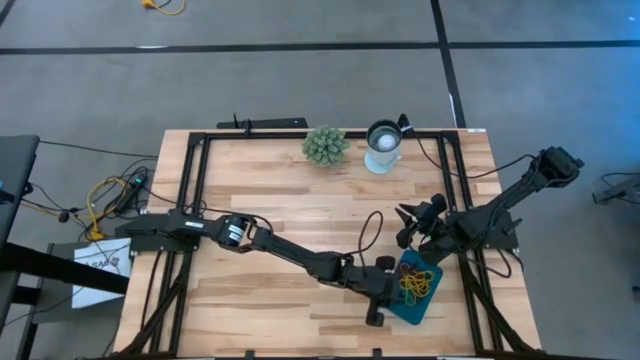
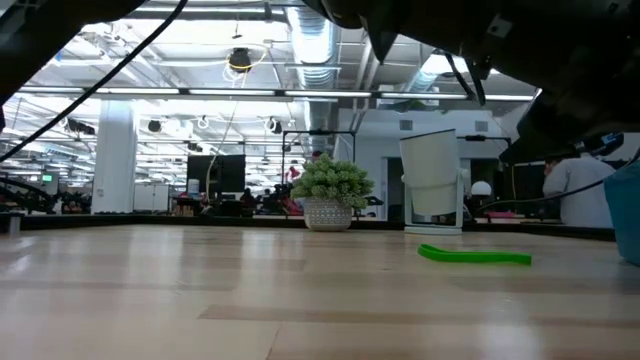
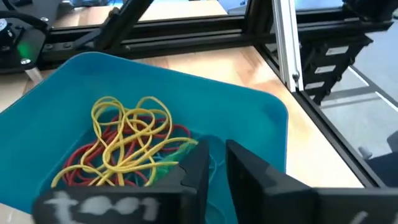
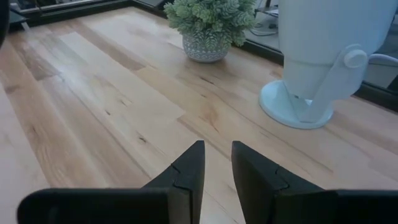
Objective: Pick and place items into bin
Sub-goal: Put the green rubber band into the blue bin
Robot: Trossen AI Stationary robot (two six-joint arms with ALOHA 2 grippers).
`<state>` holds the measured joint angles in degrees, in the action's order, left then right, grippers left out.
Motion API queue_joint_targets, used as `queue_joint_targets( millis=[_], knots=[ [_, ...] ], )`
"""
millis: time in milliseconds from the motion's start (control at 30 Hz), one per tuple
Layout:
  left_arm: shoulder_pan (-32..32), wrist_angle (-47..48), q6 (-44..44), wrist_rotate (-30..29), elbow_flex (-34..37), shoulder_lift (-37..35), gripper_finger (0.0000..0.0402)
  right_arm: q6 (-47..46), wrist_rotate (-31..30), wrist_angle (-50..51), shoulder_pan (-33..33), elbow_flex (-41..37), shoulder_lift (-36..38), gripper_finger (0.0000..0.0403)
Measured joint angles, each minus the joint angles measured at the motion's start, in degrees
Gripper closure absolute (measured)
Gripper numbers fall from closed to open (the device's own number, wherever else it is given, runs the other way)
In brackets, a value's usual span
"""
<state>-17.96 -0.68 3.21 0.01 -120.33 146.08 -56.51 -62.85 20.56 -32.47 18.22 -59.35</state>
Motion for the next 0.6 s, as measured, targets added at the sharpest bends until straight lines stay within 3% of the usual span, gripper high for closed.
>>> queue_joint_targets(
  millis=[233,433,600],
  knots=[
    [0.0,2.8,-1.1,-0.7,0.0,-0.4,0.0316,0.0,0.0,0.0,0.0,0.0,0.0,0.0327],
    [0.0,20.9,-4.0,-9.0,0.0,-7.1,0.0308,0.0,1.8,0.0,0.0,0.0,0.0,0.0327],
    [0.3,29.7,-4.8,-9.7,0.1,-12.0,0.0308,0.0,2.8,-0.1,-0.1,0.0,0.0,0.0327]
  ],
)
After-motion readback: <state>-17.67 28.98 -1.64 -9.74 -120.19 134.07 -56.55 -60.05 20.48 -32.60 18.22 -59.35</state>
